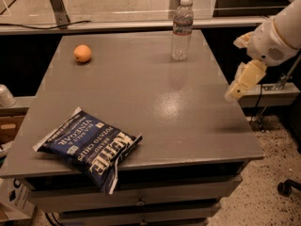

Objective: Move water bottle near orange

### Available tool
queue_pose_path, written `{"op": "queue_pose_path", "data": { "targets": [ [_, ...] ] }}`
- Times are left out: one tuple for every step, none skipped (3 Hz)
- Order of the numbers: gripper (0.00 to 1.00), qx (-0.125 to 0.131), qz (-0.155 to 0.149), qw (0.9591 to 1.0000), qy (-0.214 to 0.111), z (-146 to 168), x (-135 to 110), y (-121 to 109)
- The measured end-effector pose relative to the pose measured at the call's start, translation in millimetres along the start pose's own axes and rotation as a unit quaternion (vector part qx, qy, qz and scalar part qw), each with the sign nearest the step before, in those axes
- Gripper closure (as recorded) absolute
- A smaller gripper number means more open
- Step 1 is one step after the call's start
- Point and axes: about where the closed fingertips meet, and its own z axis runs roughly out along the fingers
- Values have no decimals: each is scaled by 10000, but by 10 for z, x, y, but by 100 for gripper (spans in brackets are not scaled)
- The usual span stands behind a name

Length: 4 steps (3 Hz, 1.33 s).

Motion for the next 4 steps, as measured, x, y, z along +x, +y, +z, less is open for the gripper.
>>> {"op": "queue_pose_path", "data": {
  "targets": [
    [0, 210, 223, 9983, -501, 309, -27, -527],
    [0, 362, 404, 9938, -974, 508, -168, -951],
    [0, 384, 598, 9862, -1498, 657, -418, -1235],
    [0, 277, 770, 9766, -1989, 791, -704, -1374]
  ]
}}
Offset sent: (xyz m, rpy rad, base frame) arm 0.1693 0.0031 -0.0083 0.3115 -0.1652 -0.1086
